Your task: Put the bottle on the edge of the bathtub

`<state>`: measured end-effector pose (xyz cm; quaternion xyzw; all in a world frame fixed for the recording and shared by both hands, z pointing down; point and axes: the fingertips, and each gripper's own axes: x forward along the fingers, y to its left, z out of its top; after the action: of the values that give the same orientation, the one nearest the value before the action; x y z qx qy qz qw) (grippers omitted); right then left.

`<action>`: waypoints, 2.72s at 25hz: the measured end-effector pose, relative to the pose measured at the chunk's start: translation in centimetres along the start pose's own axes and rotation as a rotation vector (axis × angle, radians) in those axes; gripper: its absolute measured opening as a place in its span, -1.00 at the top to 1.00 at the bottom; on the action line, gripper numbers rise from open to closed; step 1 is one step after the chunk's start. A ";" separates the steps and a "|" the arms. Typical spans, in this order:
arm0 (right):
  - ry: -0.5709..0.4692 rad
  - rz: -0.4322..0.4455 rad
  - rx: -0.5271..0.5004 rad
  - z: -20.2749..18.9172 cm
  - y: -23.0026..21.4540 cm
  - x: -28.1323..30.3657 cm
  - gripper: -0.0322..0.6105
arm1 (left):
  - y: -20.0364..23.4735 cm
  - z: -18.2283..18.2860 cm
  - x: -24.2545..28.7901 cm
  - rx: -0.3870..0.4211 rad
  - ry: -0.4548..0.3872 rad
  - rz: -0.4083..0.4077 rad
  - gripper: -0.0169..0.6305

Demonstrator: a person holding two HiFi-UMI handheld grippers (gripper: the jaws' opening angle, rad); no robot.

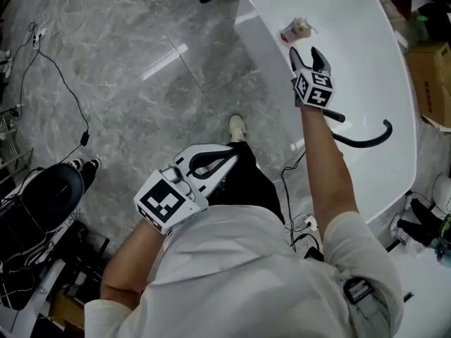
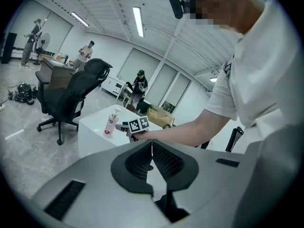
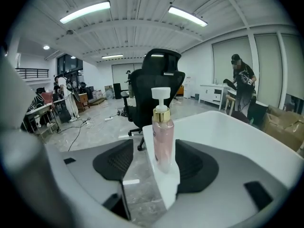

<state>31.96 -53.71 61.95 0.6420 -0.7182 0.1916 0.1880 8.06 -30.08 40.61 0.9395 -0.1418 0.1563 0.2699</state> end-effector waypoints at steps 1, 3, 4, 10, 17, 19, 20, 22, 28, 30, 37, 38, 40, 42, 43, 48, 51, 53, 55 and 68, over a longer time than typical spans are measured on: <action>-0.002 -0.002 0.000 0.0 0.4 -0.8 0.02 | -0.3 -0.1 -0.6 0.008 -0.003 -0.004 0.89; -0.005 0.004 -0.001 0.1 1.3 -2.4 0.06 | -0.7 -0.1 -1.8 0.025 -0.008 -0.002 0.89; -0.007 0.013 -0.001 0.2 1.9 -3.2 0.07 | -0.8 -0.1 -2.5 0.032 -0.009 0.006 0.89; -0.026 0.068 -0.006 1.3 5.8 -8.7 0.24 | -1.8 0.5 -7.3 0.085 -0.059 0.023 0.89; -0.044 0.118 -0.011 1.7 12.0 -17.4 0.62 | -4.1 -0.8 -12.8 0.098 -0.102 0.021 0.89; -0.049 0.139 -0.017 1.6 14.1 -20.1 0.70 | -4.7 -1.3 -14.3 0.096 -0.121 0.016 0.89; -0.053 0.146 -0.015 1.6 15.1 -21.4 0.74 | -4.9 -1.4 -15.0 0.097 -0.130 0.015 0.89; -0.060 0.156 -0.004 1.6 16.9 -23.9 0.84 | -5.4 -1.7 -16.4 0.104 -0.146 0.012 0.89; -0.044 0.233 -0.048 0.5 22.8 -30.4 0.88 | -7.0 -3.0 -19.5 0.133 -0.182 0.014 0.89; -0.043 0.256 -0.056 0.3 24.6 -32.4 0.87 | -7.4 -3.7 -20.5 0.138 -0.185 0.022 0.89; -0.066 0.318 -0.064 0.7 29.1 -37.3 0.88 | -7.9 -5.8 -22.9 0.139 -0.187 0.062 0.89; -0.071 0.322 -0.066 0.8 29.7 -37.8 0.88 | -8.0 -6.1 -23.2 0.139 -0.188 0.064 0.89; -0.082 0.326 -0.082 0.9 30.7 -38.4 0.88 | -8.1 -6.5 -23.8 0.139 -0.191 0.066 0.89; -0.082 0.332 -0.110 0.9 31.4 -38.7 0.88 | -8.3 -6.7 -24.2 0.140 -0.197 0.067 0.89; -0.079 0.337 -0.117 0.8 31.7 -38.7 0.88 | -8.4 -6.8 -24.3 0.141 -0.200 0.068 0.89; -0.074 0.362 -0.132 0.9 32.8 -39.1 0.88 | -8.7 -7.3 -25.3 0.140 -0.213 0.082 0.89; -0.077 0.375 -0.141 1.2 33.4 -39.3 0.88 | -8.8 -7.6 -25.9 0.136 -0.221 0.096 0.89; -0.079 0.382 -0.143 1.4 33.7 -39.4 0.88 | -8.8 -7.6 -26.2 0.133 -0.226 0.102 0.89; -0.081 0.390 -0.145 1.6 34.0 -39.5 0.88 | -8.8 -7.8 -26.4 0.128 -0.227 0.105 0.89; -0.113 0.426 -0.146 2.5 35.1 -39.8 0.88 | -8.6 -8.0 -26.0 0.122 -0.211 0.107 0.89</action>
<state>1.18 -17.57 38.06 0.4702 -0.8589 0.1384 0.1487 -14.33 -13.90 33.42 0.9564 -0.2096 0.0790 0.1873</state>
